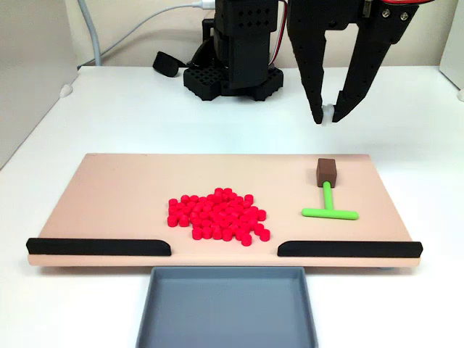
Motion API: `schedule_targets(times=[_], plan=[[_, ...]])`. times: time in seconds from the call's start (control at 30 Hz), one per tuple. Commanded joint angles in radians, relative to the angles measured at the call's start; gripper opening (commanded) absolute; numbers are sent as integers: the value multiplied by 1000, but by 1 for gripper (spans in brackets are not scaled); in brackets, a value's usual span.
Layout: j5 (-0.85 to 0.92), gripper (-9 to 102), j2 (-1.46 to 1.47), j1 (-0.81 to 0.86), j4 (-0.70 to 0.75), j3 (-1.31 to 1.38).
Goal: Grasp a green tool by the dark brown handle.
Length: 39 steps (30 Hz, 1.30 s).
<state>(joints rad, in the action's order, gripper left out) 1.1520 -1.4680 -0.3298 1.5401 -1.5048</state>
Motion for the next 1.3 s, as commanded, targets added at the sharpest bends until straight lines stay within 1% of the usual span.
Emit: schedule_targets(times=[0.0,0.1,0.37,0.43,0.57,0.63,0.8,0.93,1.27], plan=[[12,2,0,20,3,3],[-3,6,3,26,-37,2],[0,8,-35,40,-64,-58],[-5,9,-74,48,-120,-118],[6,10,-74,51,-132,-130],[-12,12,-71,52,-169,-141],[-3,15,-54,48,-207,-141],[32,16,-31,51,-213,-141],[40,19,6,66,-213,-141]])
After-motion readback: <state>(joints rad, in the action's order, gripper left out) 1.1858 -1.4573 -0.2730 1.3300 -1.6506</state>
